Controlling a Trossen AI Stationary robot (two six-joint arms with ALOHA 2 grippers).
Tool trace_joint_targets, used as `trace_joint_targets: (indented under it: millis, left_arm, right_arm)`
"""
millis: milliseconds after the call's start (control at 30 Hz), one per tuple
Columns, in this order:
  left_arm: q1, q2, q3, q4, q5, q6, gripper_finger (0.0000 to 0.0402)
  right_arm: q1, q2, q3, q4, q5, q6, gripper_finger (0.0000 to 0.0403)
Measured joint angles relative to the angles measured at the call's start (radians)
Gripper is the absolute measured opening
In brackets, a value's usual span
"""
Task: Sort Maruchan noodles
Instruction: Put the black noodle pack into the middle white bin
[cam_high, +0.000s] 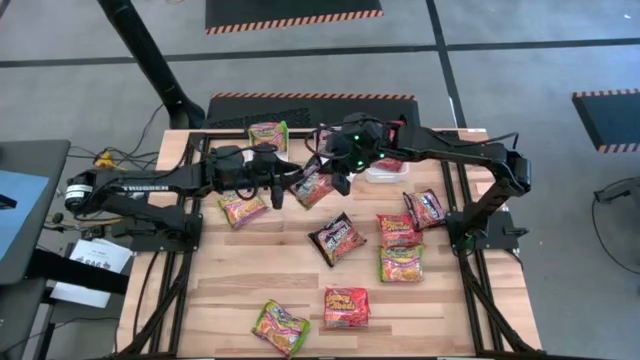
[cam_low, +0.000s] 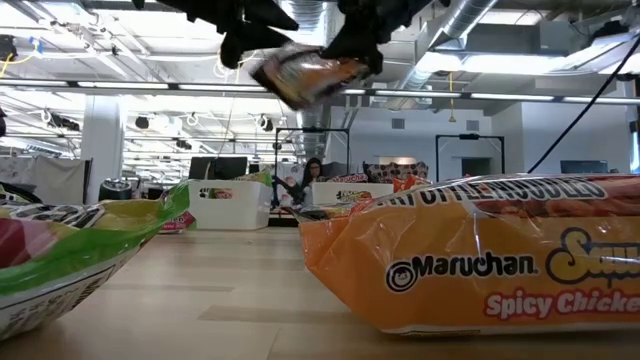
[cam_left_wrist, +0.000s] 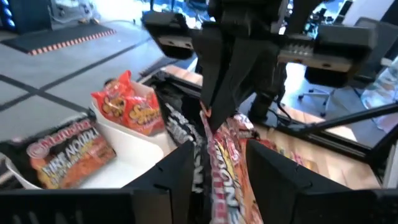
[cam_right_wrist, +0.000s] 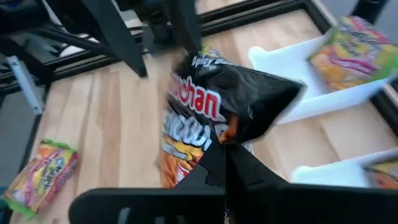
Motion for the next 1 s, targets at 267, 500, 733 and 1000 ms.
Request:
trace_joint_targets:
  millis: [267, 500, 733, 1000]
  left_arm:
    - [0.013, -0.061, 0.001, 0.032, -0.016, 0.015, 0.0135]
    - [0.013, -0.082, 0.001, 0.043, -0.017, 0.014, 0.0135]
    - [0.013, -0.082, 0.001, 0.034, -0.01, 0.011, 0.0135]
    - [0.012, -0.081, 0.0, 0.021, -0.009, 0.01, 0.0135]
  right_arm:
    - [-0.051, -0.063, 0.001, -0.074, 0.136, -0.001, 0.0007]
    - [-0.146, -0.138, 0.001, -0.067, 0.221, -0.01, 0.0007]
    - [-0.264, -0.198, -0.002, -0.067, 0.266, -0.027, 0.0007]
    - [-0.327, -0.249, -0.187, 0.051, 0.235, 0.057, 0.0007]
